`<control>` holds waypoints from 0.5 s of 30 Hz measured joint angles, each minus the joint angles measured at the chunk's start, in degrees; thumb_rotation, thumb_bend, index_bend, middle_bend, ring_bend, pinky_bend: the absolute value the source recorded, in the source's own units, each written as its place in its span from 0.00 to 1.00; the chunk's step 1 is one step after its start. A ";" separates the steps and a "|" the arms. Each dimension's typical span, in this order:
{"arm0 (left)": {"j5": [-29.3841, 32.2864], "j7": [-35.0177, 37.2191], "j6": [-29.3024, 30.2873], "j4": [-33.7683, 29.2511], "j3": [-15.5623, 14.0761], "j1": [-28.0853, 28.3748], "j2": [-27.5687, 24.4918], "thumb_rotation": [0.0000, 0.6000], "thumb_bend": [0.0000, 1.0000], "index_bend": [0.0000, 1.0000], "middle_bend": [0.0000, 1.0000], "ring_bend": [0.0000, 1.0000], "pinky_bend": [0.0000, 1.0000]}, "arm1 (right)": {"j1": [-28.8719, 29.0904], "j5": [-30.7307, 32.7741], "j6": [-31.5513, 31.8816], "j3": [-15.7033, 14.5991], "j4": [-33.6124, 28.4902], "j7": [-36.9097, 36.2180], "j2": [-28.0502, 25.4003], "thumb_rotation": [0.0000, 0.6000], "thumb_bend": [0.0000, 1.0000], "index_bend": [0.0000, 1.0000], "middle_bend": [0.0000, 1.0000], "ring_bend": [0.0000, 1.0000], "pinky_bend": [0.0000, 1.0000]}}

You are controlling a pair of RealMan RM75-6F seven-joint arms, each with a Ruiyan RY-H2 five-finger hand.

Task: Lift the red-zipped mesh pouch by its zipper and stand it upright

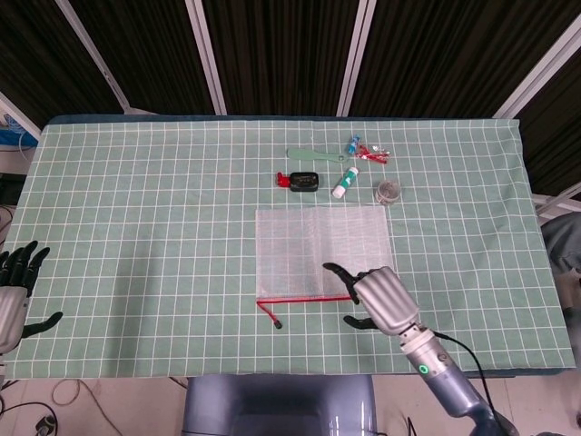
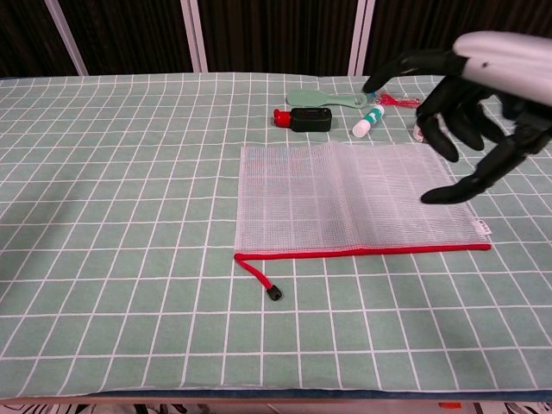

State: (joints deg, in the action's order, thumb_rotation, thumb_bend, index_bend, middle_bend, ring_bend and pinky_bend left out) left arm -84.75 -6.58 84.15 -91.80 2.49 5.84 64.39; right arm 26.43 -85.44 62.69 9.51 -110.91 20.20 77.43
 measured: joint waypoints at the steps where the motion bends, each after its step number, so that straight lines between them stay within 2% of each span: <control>1: 0.01 0.03 -0.01 -0.01 0.01 0.01 0.00 1.00 0.01 0.00 0.00 0.00 0.00 | 0.58 1.17 -0.67 0.09 -0.07 1.17 1.37 1.00 0.18 0.35 0.94 0.94 0.96; 4: 0.07 0.03 -0.04 0.04 0.04 0.04 -0.02 1.00 0.01 0.00 0.00 0.00 0.00 | 2.20 5.49 -2.43 0.13 0.18 4.99 5.51 1.00 0.18 0.40 0.99 0.99 0.99; 8: -0.12 -0.29 0.11 0.39 0.10 0.12 0.16 1.00 0.01 0.00 0.00 0.00 0.00 | 3.84 11.90 -3.33 -0.07 1.75 10.16 11.97 1.00 0.18 0.43 1.00 1.00 1.00; 15: 0.41 0.46 -0.53 0.55 0.27 0.37 0.14 1.00 0.01 0.00 0.00 0.00 0.00 | 5.90 22.57 -0.97 0.32 5.48 17.23 23.13 1.00 0.19 0.45 1.00 1.00 1.00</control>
State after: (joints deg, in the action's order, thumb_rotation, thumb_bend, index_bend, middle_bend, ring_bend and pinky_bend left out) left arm -84.35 -6.12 83.62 -91.25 2.76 6.21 64.54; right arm 32.33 -62.87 61.71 9.83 -105.42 37.43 100.55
